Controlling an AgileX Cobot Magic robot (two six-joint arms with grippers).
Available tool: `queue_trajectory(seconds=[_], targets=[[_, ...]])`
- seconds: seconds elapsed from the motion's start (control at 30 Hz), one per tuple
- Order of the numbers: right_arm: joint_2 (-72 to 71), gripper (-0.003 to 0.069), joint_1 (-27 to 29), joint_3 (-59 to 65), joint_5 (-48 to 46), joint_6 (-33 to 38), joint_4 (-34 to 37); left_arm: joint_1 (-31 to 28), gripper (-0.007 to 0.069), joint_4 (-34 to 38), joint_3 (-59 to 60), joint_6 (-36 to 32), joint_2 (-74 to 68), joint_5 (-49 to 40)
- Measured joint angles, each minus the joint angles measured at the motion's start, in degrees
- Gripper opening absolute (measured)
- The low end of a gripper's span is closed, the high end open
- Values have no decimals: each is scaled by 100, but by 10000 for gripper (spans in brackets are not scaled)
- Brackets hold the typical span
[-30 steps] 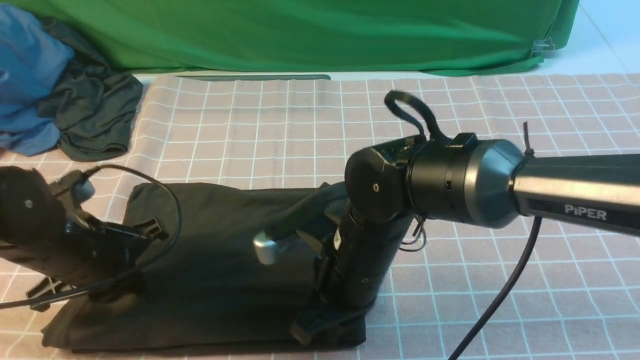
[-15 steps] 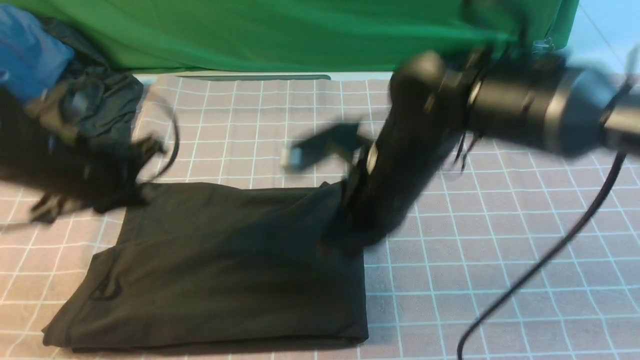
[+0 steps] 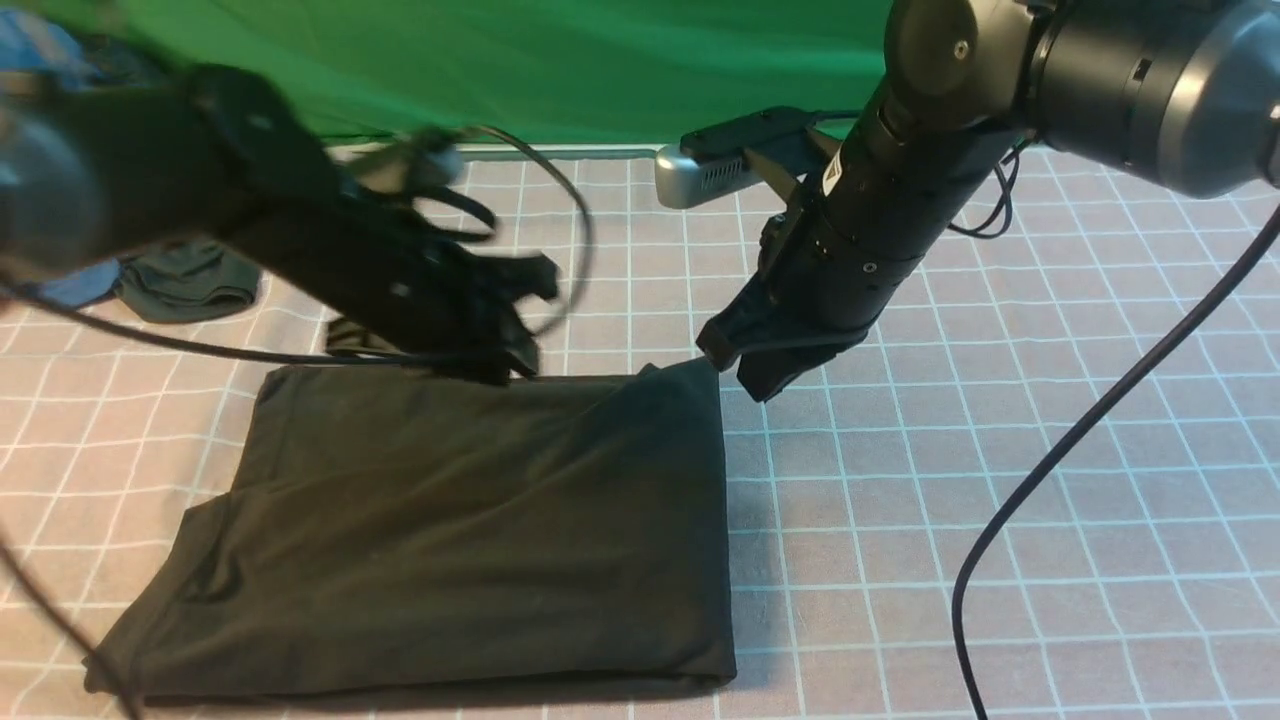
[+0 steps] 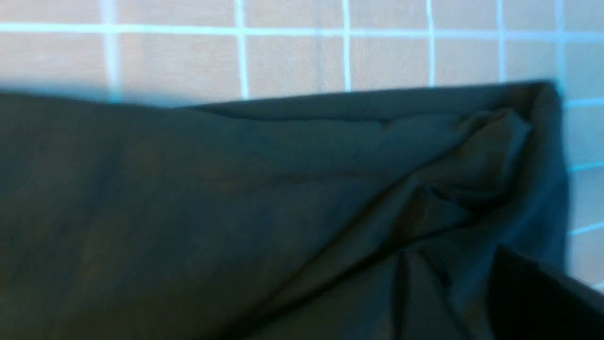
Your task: Fold a long-sleeved shirt over a pink coffee tablecloth.
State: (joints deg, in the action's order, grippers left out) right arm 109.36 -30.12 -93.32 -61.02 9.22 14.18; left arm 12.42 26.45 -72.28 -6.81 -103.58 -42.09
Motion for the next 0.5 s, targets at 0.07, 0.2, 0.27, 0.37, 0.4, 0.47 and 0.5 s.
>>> queue_trajectory(seconds=[0.07, 0.2, 0.27, 0.37, 0.4, 0.47, 0.5], targets=[[12, 36, 0, 0, -8, 0, 15, 75, 335, -102, -54, -19, -119, 33], [40, 36, 0, 0, -8, 3, 48, 104, 461, -232, -69, -320, -344, 255], [40, 36, 0, 0, -8, 3, 59, 104, 486, -266, -69, -453, -399, 301], [40, 36, 0, 0, 20, 7, 64, 104, 482, -266, -75, -684, -423, 255], [40, 36, 0, 0, 40, 7, 71, 104, 479, -266, -81, -741, -436, 175], [40, 36, 0, 0, 63, 7, 71, 104, 463, -280, -81, -898, -449, -17], [40, 36, 0, 0, 65, 7, 77, 104, 454, -299, -81, -939, -449, -94]])
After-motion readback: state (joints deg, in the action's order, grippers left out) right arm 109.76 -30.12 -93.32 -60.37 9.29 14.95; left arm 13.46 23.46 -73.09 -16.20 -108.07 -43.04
